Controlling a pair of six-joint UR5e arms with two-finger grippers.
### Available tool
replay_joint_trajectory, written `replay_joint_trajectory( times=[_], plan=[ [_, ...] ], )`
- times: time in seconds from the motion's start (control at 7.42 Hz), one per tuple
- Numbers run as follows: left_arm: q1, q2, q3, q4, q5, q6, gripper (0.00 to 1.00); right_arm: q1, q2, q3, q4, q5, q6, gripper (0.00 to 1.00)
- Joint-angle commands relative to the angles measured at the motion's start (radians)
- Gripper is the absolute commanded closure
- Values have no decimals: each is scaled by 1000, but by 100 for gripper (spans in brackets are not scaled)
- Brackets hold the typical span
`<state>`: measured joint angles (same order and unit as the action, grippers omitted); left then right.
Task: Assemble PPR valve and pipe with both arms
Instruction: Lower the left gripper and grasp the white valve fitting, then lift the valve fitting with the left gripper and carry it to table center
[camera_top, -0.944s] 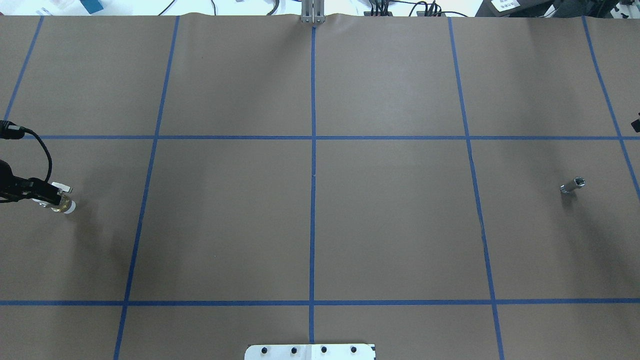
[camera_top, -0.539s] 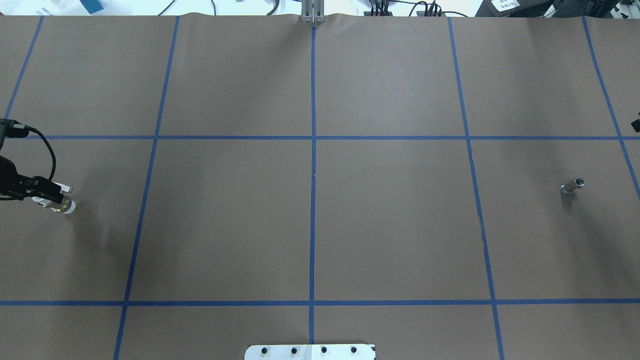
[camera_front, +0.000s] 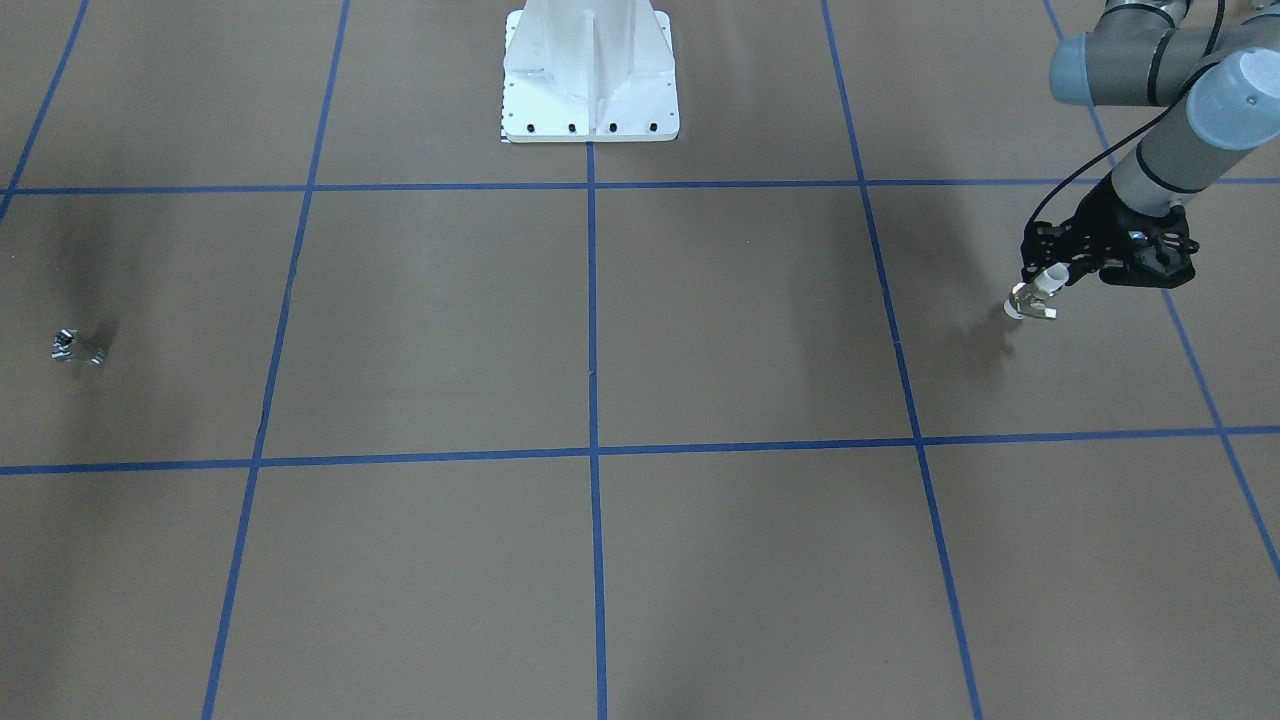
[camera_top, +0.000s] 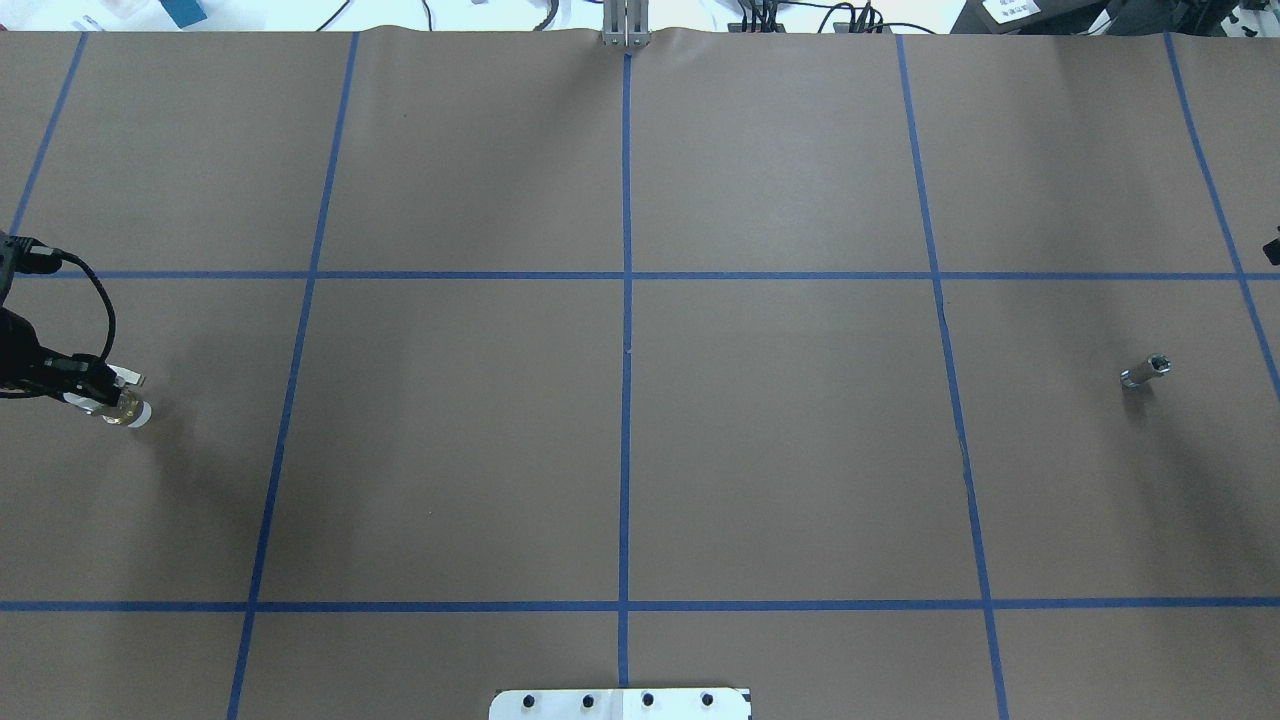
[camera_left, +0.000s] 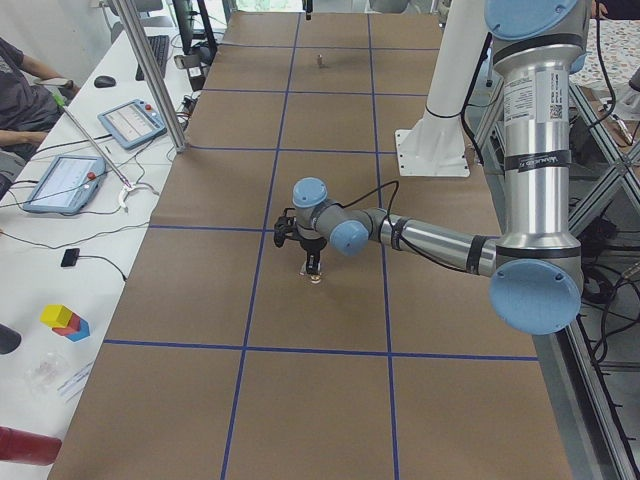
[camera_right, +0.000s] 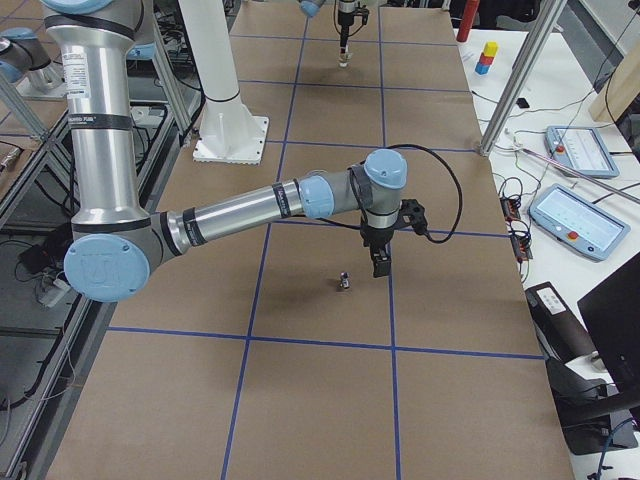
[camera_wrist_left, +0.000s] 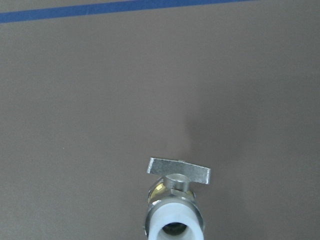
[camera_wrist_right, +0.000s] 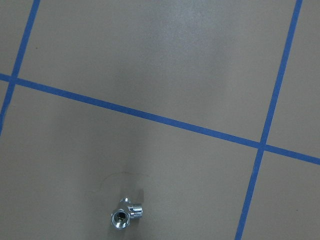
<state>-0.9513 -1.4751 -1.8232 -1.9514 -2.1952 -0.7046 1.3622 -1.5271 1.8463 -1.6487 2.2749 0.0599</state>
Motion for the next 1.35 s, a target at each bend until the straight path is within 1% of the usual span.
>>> replay_joint_trajectory(
  times=[0.0,0.27,0.4,0.67,0.81,0.94,1.08,1.21],
  plan=[
    [0,-4,-19,2,-4,-3,100,0,-1,4,1,0,-3,0],
    [-13,-46,-66,34,-24,-44,100,0,-5,10,1,0,-5,0],
    [-12,-127,-86,87,-26,-156,100,0,-10,10,0,0,-5,0],
    [8,-399,-94,303,-21,-324,100,0,-10,7,0,-2,-2,0],
    [82,-533,-85,404,-11,-395,100,0,-10,4,1,-2,-2,0],
    [167,-644,-52,467,61,-461,100,0,-10,2,0,-2,0,0],
    [230,-766,52,468,128,-514,100,0,-11,1,0,-2,0,0],
    [255,-866,155,464,138,-521,100,0,-13,-1,0,-3,1,0]
  ],
)
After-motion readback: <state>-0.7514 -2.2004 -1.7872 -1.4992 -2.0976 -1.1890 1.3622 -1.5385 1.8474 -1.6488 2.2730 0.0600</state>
